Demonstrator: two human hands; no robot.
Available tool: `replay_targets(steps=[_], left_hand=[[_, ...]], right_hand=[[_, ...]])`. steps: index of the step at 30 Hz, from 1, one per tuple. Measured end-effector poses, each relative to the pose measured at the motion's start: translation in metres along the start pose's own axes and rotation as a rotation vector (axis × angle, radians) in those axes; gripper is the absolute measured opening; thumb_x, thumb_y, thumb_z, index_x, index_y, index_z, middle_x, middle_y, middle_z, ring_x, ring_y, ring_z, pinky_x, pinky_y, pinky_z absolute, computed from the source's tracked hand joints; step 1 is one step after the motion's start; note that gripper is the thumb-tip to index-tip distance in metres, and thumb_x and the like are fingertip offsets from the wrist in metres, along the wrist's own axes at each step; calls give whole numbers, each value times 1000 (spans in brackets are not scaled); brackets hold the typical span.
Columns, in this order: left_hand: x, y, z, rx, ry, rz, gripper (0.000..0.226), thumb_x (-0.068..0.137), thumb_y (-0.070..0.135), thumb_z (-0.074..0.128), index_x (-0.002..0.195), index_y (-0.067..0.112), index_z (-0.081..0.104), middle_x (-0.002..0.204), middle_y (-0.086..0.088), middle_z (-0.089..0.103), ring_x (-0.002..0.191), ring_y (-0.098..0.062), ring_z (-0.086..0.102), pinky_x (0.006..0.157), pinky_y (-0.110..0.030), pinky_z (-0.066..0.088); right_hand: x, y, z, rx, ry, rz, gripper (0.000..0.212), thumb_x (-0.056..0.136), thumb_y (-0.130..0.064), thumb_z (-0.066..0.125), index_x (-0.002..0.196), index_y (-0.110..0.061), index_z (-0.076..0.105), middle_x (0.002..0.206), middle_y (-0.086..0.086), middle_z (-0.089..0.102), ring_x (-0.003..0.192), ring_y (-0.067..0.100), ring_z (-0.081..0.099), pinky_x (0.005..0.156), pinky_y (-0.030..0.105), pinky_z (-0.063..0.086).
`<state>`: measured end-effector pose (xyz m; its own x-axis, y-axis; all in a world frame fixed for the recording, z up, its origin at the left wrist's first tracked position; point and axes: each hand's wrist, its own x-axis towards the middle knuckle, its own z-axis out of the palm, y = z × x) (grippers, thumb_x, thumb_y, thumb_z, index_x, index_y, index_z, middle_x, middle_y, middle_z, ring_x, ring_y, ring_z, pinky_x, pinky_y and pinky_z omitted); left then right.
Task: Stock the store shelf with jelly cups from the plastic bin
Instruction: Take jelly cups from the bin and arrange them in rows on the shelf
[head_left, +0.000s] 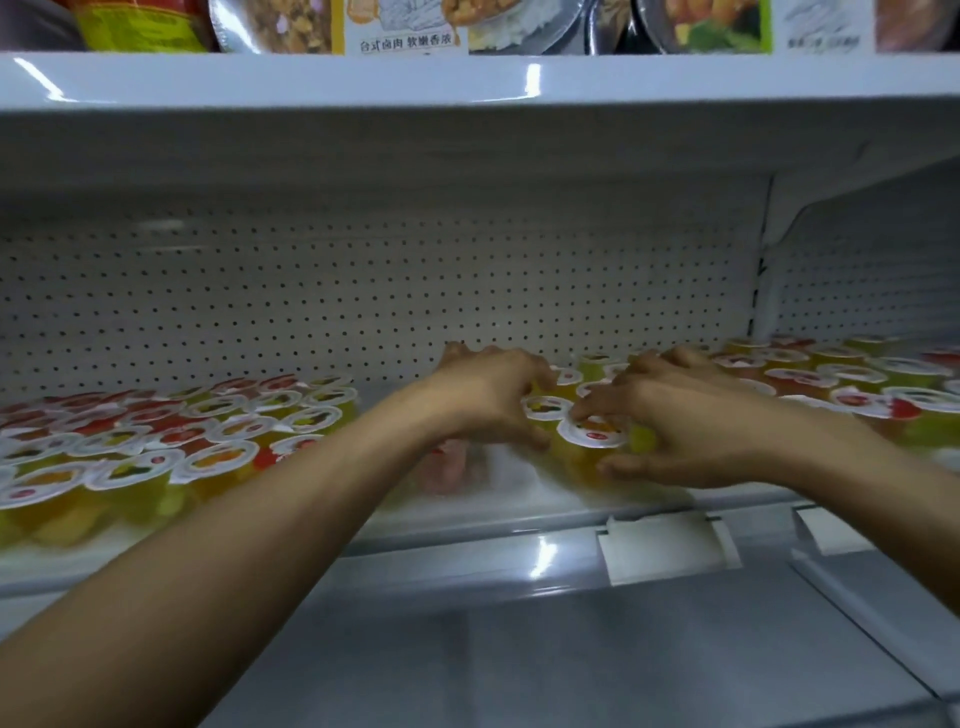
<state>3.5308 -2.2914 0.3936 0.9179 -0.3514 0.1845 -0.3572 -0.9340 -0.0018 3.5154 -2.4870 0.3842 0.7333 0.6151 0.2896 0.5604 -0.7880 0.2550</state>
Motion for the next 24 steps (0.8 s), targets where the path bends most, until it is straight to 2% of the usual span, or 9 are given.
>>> replay_targets(steps=[4, 7, 11, 14, 16, 18, 21, 24], left_hand=[[23, -8, 1, -175, -88, 8, 51, 74, 31, 80, 122, 26, 62, 116, 5, 66, 104, -12, 61, 97, -35, 49], [32, -13, 2, -226, -81, 18, 43, 72, 30, 81, 112, 26, 67, 105, 7, 69, 96, -11, 64, 92, -34, 52], [35, -17, -1, -222, -41, 20, 49, 71, 38, 82, 115, 24, 67, 103, 8, 68, 95, -10, 63, 86, -28, 53], [29, -31, -18, -230, 48, 0, 47, 70, 35, 83, 114, 25, 67, 99, 9, 67, 89, -5, 63, 82, -24, 53], [21, -49, -33, -254, 87, -26, 46, 70, 34, 83, 112, 26, 67, 97, 10, 67, 85, -1, 61, 80, -23, 52], [12, -71, -45, -268, 103, -77, 49, 70, 35, 84, 115, 25, 66, 100, 10, 66, 88, -2, 61, 82, -24, 52], [1, -104, -52, -210, 54, -157, 54, 73, 36, 82, 123, 24, 63, 108, 9, 65, 94, -4, 59, 84, -22, 49], [-3, -128, -46, -157, -56, -184, 57, 73, 37, 82, 125, 26, 64, 109, 10, 65, 94, -1, 59, 80, -17, 47]], right_hand=[[8, 3, 9, 45, 40, -34, 50, 82, -65, 49, 129, -49, 45, 121, -3, 58, 114, 16, 44, 98, 34, 27], [14, 4, 13, 75, 63, -37, 45, 80, -64, 49, 122, -49, 48, 109, -6, 60, 104, 14, 46, 96, 33, 29], [20, 1, 6, 167, 53, -44, 41, 77, -60, 58, 115, -47, 54, 104, -15, 62, 97, 8, 52, 94, 30, 31], [29, -2, -4, 294, 50, -34, 39, 75, -55, 65, 112, -44, 57, 100, -17, 65, 89, 5, 59, 84, 27, 43], [38, -6, -9, 356, 45, -18, 37, 75, -56, 66, 108, -43, 58, 97, -17, 65, 85, 5, 60, 78, 33, 52], [51, -11, -10, 384, 33, -8, 34, 75, -57, 66, 104, -41, 58, 92, -17, 64, 80, 5, 61, 74, 36, 55], [74, -22, -3, 405, 0, -11, 31, 75, -53, 69, 100, -37, 60, 92, -15, 63, 79, 4, 59, 75, 35, 55], [99, -31, 5, 471, -56, -26, 30, 75, -38, 76, 102, -32, 64, 99, -13, 64, 84, 4, 59, 80, 33, 54]])
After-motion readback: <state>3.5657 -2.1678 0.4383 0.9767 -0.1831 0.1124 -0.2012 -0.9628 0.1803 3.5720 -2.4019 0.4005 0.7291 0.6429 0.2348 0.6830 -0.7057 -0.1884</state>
